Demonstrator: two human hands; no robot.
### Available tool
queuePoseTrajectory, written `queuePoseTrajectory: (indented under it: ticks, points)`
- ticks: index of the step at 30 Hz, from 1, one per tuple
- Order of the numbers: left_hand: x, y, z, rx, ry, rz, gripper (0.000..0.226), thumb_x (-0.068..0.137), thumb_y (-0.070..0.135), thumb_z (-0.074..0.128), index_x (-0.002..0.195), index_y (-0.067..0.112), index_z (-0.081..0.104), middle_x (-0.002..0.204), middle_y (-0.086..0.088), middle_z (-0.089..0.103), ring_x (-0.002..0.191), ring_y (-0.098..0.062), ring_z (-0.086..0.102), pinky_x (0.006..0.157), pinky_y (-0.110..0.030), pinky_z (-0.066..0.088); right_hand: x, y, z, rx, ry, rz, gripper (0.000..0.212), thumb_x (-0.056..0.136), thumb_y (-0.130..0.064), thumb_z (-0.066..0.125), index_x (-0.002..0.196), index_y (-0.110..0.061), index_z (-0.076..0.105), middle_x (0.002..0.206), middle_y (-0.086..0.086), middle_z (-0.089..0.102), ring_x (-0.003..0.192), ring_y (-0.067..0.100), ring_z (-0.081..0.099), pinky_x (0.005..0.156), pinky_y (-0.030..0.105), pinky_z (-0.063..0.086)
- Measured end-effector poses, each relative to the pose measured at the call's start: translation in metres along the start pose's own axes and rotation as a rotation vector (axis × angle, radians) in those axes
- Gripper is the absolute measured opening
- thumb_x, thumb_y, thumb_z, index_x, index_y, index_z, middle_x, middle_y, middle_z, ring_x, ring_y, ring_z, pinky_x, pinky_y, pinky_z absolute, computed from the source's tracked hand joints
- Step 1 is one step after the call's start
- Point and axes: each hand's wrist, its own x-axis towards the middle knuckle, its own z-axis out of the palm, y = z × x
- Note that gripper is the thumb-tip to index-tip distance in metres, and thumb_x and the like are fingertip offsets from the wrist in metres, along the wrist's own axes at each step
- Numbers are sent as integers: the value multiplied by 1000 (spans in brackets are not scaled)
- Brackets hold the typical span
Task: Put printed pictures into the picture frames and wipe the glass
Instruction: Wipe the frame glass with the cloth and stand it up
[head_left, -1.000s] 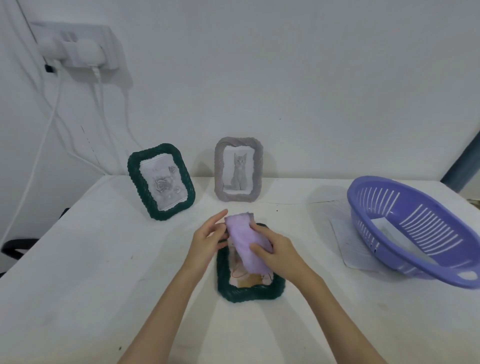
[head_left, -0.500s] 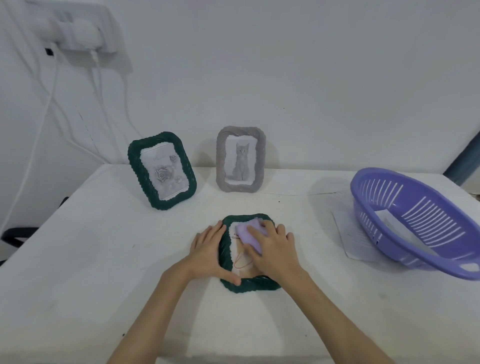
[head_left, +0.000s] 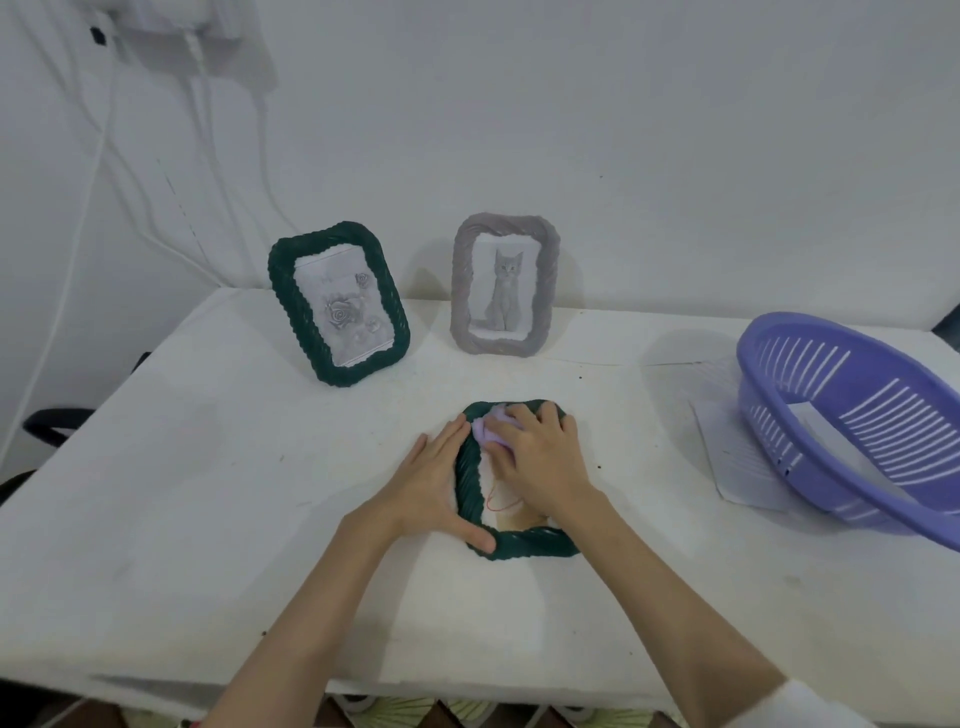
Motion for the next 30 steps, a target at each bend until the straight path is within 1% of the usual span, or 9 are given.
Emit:
queuePoseTrajectory:
  ticks: [5,7,12,16,20,23,26,28,30]
  points:
    - [1,-4,3,16,0,-24,140,47,64,78,146,19,-10,156,8,-13,141,0,-12,113,-24,-14,-30,2,-4,84,54,-119,33,86,-43,38,92,-34,69,99,-12,67,69,21,53,63,30,30]
    - [1,-3,2,28,10,-20,144,38,75,65,147,18,-9,156,7,-12,141,0,-10,112,-24,-14,-43,4,-9,122,44,-153,30,87,-43,38,89,-37,68,103,-16,66,72,20,51,65,30,28]
    - [3,-6,3,43,24,-8,159,20,94,49,148,18,-8,156,9,-10,141,-1,-10,113,-26,-14,-67,14,-30,187,-35,-212,25,81,-43,43,78,-42,68,95,-21,65,67,14,46,62,29,27]
    - [2,-5,2,50,7,-10,156,24,84,60,147,19,-10,155,11,-14,137,1,-16,112,-26,-15,-74,34,-35,234,-108,-148,17,80,-36,55,81,-38,72,95,-14,68,71,17,50,64,29,28]
    - [3,-4,2,73,-9,-11,149,31,80,58,147,18,-11,156,7,-15,141,-8,-19,114,-30,-15,-60,51,-31,281,-151,-45,18,80,-22,69,95,-30,73,103,-2,69,82,26,52,71,33,32]
    - [4,-5,2,72,-23,-19,148,31,79,59,147,19,-12,155,9,-16,141,-7,-20,113,-30,-16,-32,46,-24,236,-87,-18,22,86,-20,63,104,-29,71,109,4,68,88,31,51,73,35,32]
    - [3,-4,2,65,-21,-23,147,32,78,61,147,21,-11,155,10,-16,141,-7,-21,114,-31,-16,-8,39,-16,126,-131,14,27,94,-25,47,115,-31,63,119,0,61,100,26,46,76,32,26]
    - [3,-5,3,63,-15,-29,147,32,78,61,147,21,-10,155,10,-15,141,-7,-21,115,-32,-14,-9,35,-16,130,-137,-47,26,93,-23,48,113,-29,64,118,0,61,98,26,45,75,32,24]
    - [4,-6,3,66,-10,-32,147,31,79,60,147,21,-9,155,10,-14,141,-8,-20,116,-33,-13,-26,35,-21,211,-103,-148,22,88,-22,57,105,-28,69,109,-1,67,88,27,49,73,32,27]
